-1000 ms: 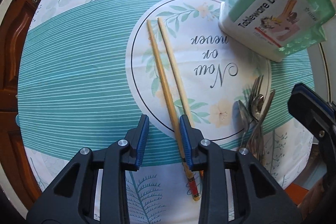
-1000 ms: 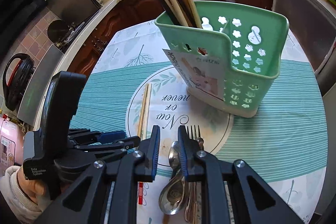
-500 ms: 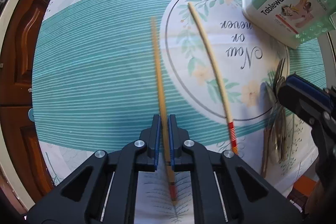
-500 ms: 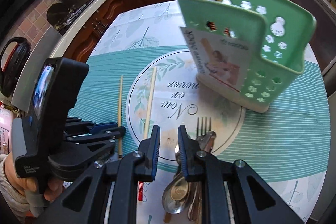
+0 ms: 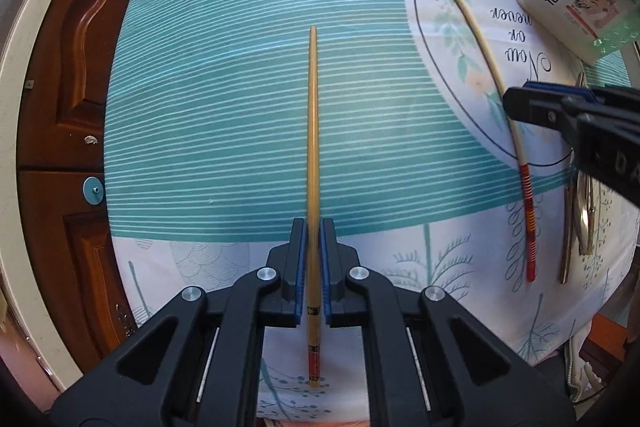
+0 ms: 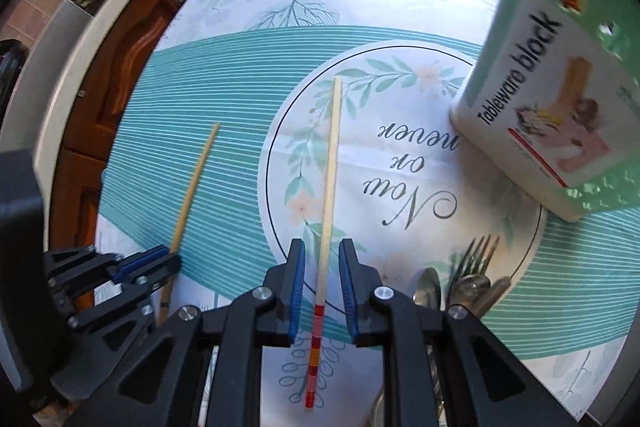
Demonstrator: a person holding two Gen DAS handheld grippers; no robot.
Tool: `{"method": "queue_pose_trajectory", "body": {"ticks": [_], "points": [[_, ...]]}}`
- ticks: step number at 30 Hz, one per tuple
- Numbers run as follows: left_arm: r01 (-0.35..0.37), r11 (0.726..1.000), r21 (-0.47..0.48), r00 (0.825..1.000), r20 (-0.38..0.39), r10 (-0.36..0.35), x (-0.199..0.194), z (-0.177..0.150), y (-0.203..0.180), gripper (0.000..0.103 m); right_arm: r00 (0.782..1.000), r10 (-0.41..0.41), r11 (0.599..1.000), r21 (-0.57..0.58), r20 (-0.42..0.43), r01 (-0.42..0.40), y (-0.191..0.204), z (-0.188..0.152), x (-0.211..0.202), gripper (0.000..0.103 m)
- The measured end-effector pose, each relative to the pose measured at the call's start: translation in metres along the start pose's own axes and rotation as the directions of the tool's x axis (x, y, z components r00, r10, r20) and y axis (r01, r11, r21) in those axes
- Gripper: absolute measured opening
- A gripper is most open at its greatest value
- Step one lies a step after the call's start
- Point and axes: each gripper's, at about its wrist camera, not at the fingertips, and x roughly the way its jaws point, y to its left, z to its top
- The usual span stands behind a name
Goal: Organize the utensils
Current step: 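Grasp one chopstick with the left tool while the right tool grasps the other, then carry both chopsticks up and drop them into the green holder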
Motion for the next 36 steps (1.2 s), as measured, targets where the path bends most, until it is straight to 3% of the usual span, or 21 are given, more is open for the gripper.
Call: {"method": "queue_pose_trajectory", "body": {"ticks": [10,13,15,19,22,26,29,30,33,35,36], "points": [[0.000,1.000,0.023,1.000,0.003,0.000,-0.002,-0.018,0.014,0.005,0.987,-0.138,0.990,-0.037,-0.086,0.135,0.024,0.015,0.020,0.017],[0.036,0.999,0.016,0.999,0.010,-0.036,-0.001,-0.013,0.015,0.004,0.982,-0.167,0.985,-0.053,-0.091,0.163,0.031,0.015,0.022,0.016],[0.057,0.998,0.010,0.998,0.028,-0.057,0.000,-0.009,0.020,0.004,0.978,-0.185,0.982,-0.054,-0.091,0.181,0.031,0.015,0.022,0.005],[0.093,0.996,0.015,0.986,0.137,-0.095,-0.024,-0.014,0.016,0.004,0.990,-0.082,0.996,0.008,-0.110,0.084,0.018,0.013,0.016,0.005],[0.090,0.995,0.040,0.966,0.240,-0.097,-0.050,-0.019,0.005,0.004,0.998,-0.006,0.999,0.041,-0.060,0.008,0.003,0.003,-0.002,0.005],[0.103,0.992,0.076,0.918,0.377,-0.124,-0.096,-0.024,-0.015,0.004,0.989,0.117,0.991,0.054,0.087,-0.121,-0.014,-0.019,-0.043,0.005],[0.129,0.987,0.098,0.857,0.489,-0.161,-0.142,-0.012,-0.030,0.004,0.962,0.162,0.983,0.049,0.220,-0.177,-0.025,-0.037,-0.084,0.005],[0.149,0.983,0.103,0.830,0.528,-0.181,-0.159,-0.008,-0.036,0.004,0.950,0.169,0.981,0.045,0.261,-0.187,-0.025,-0.040,-0.096,0.005],[0.188,0.975,0.115,0.740,0.636,-0.218,-0.211,0.012,-0.057,0.004,0.881,0.152,0.982,0.031,0.447,-0.185,-0.042,-0.049,-0.157,0.005],[0.224,0.968,0.111,0.667,0.707,-0.235,-0.240,0.026,-0.066,0.004,0.811,0.114,0.987,0.029,0.574,-0.160,-0.047,-0.051,-0.192,0.005],[0.241,0.965,0.105,0.630,0.740,-0.237,-0.252,0.035,-0.070,0.004,0.764,0.087,0.990,0.033,0.640,-0.141,-0.053,-0.052,-0.211,0.005]]}}
